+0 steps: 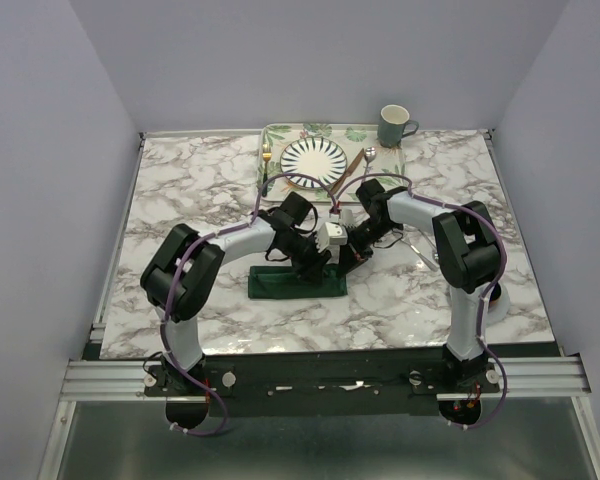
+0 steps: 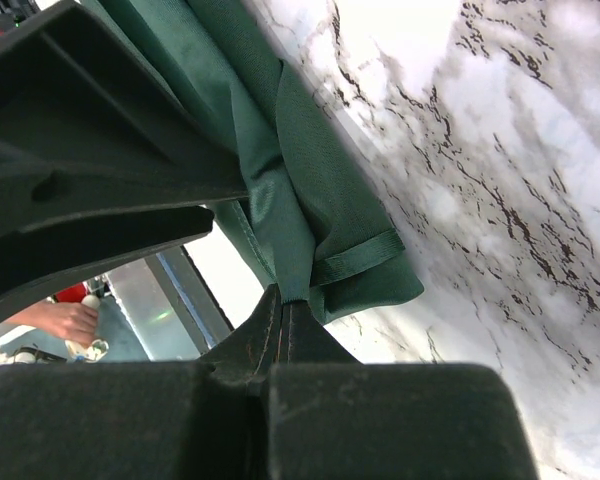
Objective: Fold the napkin into a case and place the utensils inside
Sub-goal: Stuff the top corner of the smaller-rectangle-folded napkin at the center of the board.
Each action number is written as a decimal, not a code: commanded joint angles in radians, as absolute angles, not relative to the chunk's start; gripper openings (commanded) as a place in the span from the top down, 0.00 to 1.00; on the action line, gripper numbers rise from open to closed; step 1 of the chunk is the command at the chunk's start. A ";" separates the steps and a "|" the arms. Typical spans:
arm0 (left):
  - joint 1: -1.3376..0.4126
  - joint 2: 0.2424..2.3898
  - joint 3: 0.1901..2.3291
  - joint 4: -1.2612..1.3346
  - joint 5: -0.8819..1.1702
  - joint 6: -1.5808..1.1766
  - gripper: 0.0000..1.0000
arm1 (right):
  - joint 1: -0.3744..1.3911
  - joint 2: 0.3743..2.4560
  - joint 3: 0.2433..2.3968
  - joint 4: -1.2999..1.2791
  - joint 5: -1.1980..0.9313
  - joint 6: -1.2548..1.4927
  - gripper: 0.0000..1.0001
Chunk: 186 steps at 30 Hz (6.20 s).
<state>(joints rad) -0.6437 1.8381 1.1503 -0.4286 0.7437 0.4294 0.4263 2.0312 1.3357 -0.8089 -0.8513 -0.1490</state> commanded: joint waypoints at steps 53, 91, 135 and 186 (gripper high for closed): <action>-0.531 1.844 1.174 -0.353 0.836 0.212 0.67 | 0.431 2.063 1.364 -0.807 -0.862 -0.178 0.99; -0.572 1.907 1.115 -0.126 0.925 0.249 0.40 | 0.430 2.016 1.331 -0.767 -0.879 -0.199 0.99; -0.655 1.786 0.956 -0.015 0.704 0.086 1.00 | 0.336 1.965 1.384 -0.822 -0.942 -0.117 0.73; -0.853 1.575 0.726 0.068 0.405 0.072 1.00 | 0.479 2.111 1.364 -0.772 -0.548 -0.130 0.82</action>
